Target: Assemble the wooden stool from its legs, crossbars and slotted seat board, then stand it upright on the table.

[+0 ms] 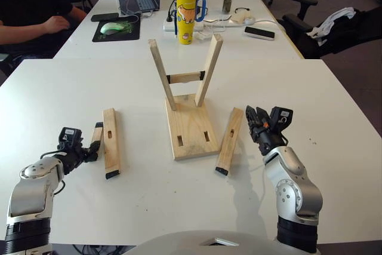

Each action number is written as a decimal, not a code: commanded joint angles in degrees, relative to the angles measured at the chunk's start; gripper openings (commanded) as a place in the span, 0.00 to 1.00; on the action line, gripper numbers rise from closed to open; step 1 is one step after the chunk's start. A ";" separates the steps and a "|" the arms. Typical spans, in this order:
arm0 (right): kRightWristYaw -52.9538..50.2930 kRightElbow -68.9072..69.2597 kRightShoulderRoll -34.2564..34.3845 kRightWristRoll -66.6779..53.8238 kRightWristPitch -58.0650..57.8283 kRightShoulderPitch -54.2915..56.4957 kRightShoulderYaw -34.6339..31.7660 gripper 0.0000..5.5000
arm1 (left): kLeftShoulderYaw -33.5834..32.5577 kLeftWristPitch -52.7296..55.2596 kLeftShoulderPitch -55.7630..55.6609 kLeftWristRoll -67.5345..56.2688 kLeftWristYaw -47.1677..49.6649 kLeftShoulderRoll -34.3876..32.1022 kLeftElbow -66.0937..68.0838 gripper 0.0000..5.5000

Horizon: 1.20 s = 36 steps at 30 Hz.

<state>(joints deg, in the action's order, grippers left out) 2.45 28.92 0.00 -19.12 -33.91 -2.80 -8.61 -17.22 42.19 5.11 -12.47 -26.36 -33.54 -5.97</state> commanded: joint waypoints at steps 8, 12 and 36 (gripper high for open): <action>-2.67 0.65 -0.12 -0.39 -2.40 3.63 0.96 0.30 | 3.27 11.40 -1.44 -0.22 0.65 -1.45 5.74 0.45; -3.04 0.06 -0.07 -0.29 -2.02 3.57 0.83 0.30 | 4.31 9.25 0.48 0.56 0.43 -2.40 6.79 0.37; 6.01 -10.16 -8.93 -6.78 0.49 17.17 -6.04 0.34 | 2.46 -31.07 -27.76 3.36 14.31 9.78 3.19 0.24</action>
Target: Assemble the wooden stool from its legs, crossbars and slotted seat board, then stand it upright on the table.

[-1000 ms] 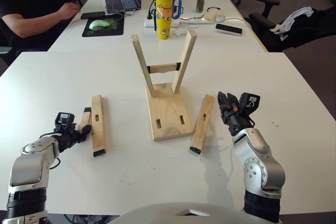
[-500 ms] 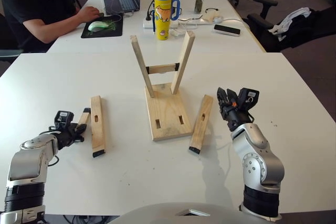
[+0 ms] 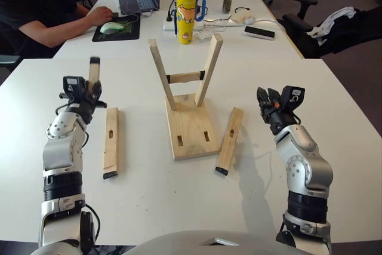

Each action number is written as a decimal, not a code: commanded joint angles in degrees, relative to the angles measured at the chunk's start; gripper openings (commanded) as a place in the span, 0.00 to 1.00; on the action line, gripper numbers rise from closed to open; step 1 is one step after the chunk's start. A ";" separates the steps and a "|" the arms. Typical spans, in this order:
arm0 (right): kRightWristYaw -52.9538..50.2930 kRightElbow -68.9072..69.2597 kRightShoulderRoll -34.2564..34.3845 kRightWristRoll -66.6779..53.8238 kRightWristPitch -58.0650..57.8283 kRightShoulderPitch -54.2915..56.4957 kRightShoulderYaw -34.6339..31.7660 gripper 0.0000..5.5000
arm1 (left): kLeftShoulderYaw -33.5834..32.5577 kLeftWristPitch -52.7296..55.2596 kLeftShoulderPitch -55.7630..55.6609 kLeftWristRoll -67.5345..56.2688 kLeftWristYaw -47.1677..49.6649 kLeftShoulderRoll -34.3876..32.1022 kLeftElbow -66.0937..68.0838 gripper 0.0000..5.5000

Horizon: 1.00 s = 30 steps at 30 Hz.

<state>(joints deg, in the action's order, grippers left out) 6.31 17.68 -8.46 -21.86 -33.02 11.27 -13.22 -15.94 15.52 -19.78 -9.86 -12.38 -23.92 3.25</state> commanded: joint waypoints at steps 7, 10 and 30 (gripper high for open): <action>2.36 6.59 -0.49 -18.17 -6.04 12.57 -4.02 0.52 | 7.48 -12.03 -8.24 2.46 -1.89 1.08 -18.46 0.24; 0.98 8.61 1.59 -29.06 -10.29 15.94 -4.23 0.57 | 11.37 -13.18 -8.23 3.23 -4.07 1.49 -20.58 0.24; -10.27 2.67 4.07 -57.47 -12.97 14.20 -0.98 0.57 | 23.83 -9.36 -0.32 -4.78 -20.74 4.94 -19.63 0.24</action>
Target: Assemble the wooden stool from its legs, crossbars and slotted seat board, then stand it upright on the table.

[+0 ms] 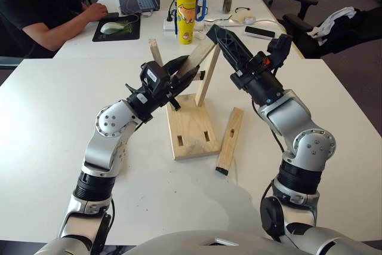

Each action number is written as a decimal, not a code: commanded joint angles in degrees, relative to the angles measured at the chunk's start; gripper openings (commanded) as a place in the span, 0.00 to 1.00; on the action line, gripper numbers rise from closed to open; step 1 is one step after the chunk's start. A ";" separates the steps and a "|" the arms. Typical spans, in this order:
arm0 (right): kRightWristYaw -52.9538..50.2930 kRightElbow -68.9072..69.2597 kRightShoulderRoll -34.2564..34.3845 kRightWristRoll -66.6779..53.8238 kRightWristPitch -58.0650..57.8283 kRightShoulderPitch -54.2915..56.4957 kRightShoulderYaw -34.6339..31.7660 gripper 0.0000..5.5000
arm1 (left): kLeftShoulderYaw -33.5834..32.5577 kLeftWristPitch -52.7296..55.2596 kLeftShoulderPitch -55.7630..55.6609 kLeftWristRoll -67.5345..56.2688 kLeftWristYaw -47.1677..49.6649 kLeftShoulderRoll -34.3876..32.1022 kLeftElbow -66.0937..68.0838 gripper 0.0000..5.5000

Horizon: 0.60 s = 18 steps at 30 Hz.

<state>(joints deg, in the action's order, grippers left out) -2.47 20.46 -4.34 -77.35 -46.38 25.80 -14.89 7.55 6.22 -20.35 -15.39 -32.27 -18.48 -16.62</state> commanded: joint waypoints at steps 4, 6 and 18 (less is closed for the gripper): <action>-2.81 -0.36 -0.23 -2.85 0.43 -0.49 1.71 0.50 | 0.64 0.27 0.79 1.29 -0.48 -0.07 -0.51 0.24; -3.40 -0.22 -0.15 -3.63 0.69 -0.52 2.02 0.45 | 0.70 0.66 0.93 1.41 -0.35 0.10 -0.59 0.24; -5.63 1.19 -1.16 -6.28 1.71 -0.93 3.65 0.12 | 1.15 1.60 2.31 2.30 -0.87 -0.80 -1.22 0.24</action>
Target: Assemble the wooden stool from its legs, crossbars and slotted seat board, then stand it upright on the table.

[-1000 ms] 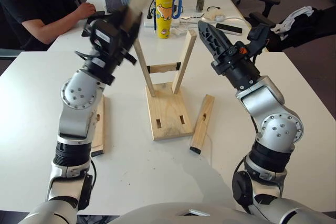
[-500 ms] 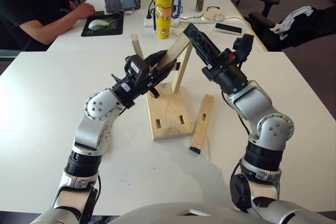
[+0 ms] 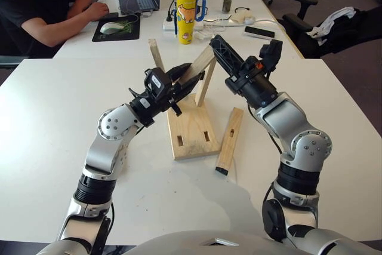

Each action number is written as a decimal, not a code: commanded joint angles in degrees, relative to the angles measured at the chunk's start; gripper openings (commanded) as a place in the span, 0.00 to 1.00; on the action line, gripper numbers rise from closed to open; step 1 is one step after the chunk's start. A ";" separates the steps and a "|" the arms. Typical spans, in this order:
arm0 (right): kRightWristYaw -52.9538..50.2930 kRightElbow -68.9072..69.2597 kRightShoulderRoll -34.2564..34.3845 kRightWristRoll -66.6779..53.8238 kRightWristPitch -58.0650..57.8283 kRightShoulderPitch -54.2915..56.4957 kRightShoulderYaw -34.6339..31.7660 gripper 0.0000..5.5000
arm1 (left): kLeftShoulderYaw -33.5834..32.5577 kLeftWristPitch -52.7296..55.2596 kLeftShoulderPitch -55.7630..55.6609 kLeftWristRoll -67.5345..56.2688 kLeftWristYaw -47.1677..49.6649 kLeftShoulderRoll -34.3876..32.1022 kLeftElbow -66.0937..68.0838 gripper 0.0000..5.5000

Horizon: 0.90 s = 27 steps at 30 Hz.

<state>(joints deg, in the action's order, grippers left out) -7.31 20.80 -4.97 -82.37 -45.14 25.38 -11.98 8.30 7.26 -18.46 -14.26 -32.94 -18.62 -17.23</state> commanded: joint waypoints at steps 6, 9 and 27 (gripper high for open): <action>-1.74 0.28 -1.35 0.07 0.99 -1.99 1.70 0.08 | 0.86 1.21 0.63 2.22 1.15 0.21 -0.69 0.29; -2.44 -0.66 -2.10 3.42 1.31 -4.04 2.47 0.08 | -0.48 1.91 0.98 0.18 2.35 1.77 -1.59 0.37; -10.33 9.21 -17.15 0.60 -9.07 -20.67 -2.17 0.08 | -9.57 6.50 6.42 -6.05 11.56 5.15 -6.46 0.62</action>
<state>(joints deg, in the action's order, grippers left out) -18.82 28.65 -17.58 -76.34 -50.18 5.07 -14.55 -1.23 13.11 -13.17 -19.82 -21.54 -13.53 -21.94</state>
